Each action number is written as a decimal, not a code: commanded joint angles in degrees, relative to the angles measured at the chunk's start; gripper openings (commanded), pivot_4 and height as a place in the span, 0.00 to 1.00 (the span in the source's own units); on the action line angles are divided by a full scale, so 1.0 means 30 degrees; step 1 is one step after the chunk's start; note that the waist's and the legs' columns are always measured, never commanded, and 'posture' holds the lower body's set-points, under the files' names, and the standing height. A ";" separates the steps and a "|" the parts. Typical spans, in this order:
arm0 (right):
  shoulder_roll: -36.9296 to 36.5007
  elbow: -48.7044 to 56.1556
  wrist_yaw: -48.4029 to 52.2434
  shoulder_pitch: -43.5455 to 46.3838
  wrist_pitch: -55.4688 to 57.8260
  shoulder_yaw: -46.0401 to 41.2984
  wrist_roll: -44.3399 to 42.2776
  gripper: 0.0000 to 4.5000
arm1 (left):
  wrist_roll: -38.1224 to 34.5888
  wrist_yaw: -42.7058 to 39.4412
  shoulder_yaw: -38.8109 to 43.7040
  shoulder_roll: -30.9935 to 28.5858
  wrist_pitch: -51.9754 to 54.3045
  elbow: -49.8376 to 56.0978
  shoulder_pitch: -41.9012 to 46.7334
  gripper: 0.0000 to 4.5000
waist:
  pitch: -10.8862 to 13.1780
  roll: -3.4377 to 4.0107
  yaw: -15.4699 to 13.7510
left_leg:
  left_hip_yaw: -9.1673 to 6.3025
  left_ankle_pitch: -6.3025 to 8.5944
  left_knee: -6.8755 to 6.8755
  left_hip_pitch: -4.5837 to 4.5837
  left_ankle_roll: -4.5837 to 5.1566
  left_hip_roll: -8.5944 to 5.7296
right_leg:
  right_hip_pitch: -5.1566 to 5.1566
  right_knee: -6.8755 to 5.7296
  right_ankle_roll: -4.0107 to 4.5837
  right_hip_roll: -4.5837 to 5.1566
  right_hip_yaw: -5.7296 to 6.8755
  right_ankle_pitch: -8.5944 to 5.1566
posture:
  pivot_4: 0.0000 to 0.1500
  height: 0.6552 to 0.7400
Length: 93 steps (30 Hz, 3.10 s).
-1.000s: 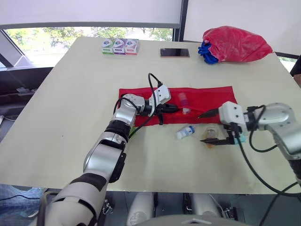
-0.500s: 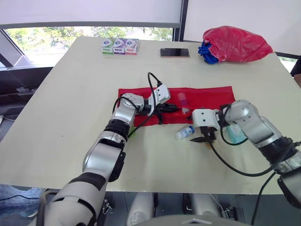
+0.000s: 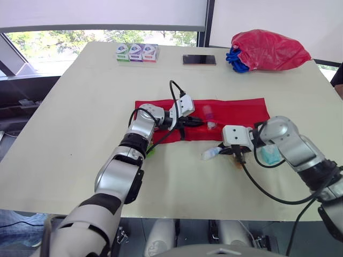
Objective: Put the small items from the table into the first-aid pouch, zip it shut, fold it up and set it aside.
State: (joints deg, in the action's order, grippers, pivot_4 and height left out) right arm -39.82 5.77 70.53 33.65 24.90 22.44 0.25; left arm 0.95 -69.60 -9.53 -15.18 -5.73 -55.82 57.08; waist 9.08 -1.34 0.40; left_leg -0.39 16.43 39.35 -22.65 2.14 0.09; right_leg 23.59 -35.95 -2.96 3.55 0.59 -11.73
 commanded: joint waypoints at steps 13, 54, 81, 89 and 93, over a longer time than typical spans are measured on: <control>0.0672 0.8525 -0.9281 -0.1501 1.7084 -0.1892 0.1362 0.09 | -0.0960 0.0765 0.0222 0.0537 0.1176 0.3718 -0.1592 0.00 | -0.0007 0.0003 -0.0152 | -0.0016 0.0015 0.0001 -0.0004 0.0026 0.0006 | 0.0002 -0.0007 0.0003 0.0009 0.0004 0.0001 | 1.00 1.00; 0.9312 0.4946 -1.8691 0.1262 2.0942 -0.2809 -0.0181 0.09 | -0.1402 0.1056 -0.1148 0.0912 0.3730 0.9234 -0.4356 0.00 | -0.0022 0.0027 0.0130 | -0.0023 0.0016 -0.0021 0.0007 0.0029 -0.0004 | 0.0005 -0.0018 0.0004 0.0000 0.0005 0.0001 | 1.00 1.00; 1.0510 0.3839 -1.8950 0.1182 1.7529 -0.4096 -0.1483 0.50 | -0.1366 0.0407 -0.0824 0.0329 0.2696 0.7744 -0.3633 0.00 | -0.0023 0.0035 0.0130 | -0.0020 0.0016 -0.0044 0.0015 0.0028 -0.0007 | 0.0005 -0.0004 0.0005 0.0001 0.0002 0.0000 | 1.00 1.00; 0.7845 0.7025 -1.6735 -0.0281 1.8228 -0.4246 -0.3436 0.50 | -0.1412 -0.0285 -0.0445 -0.0251 0.1400 0.4834 -0.2121 0.00 | -0.0022 0.0035 0.0127 | -0.0027 0.0018 -0.0054 0.0013 0.0031 -0.0003 | 0.0007 0.0001 0.0002 -0.0003 0.0006 -0.0002 | 1.00 1.00; 0.5808 0.7679 -1.4992 -0.1486 1.5766 -0.4475 -0.4298 0.50 | -0.1652 -0.1095 -0.0291 -0.0418 0.1026 0.3701 -0.1558 0.00 | -0.0021 0.0031 0.0121 | -0.0020 0.0019 -0.0055 0.0012 0.0033 -0.0003 | 0.0007 0.0006 0.0001 -0.0002 0.0005 -0.0002 | 1.00 1.00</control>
State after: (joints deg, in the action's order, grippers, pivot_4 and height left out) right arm -21.28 26.54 23.50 29.52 76.09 10.35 -11.63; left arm -2.66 -71.72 -11.68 -15.94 -1.60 -44.36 50.88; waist 9.02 -1.25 0.77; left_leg -0.46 16.49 39.19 -22.62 2.24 0.08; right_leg 23.61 -35.92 -2.96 3.54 0.61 -11.74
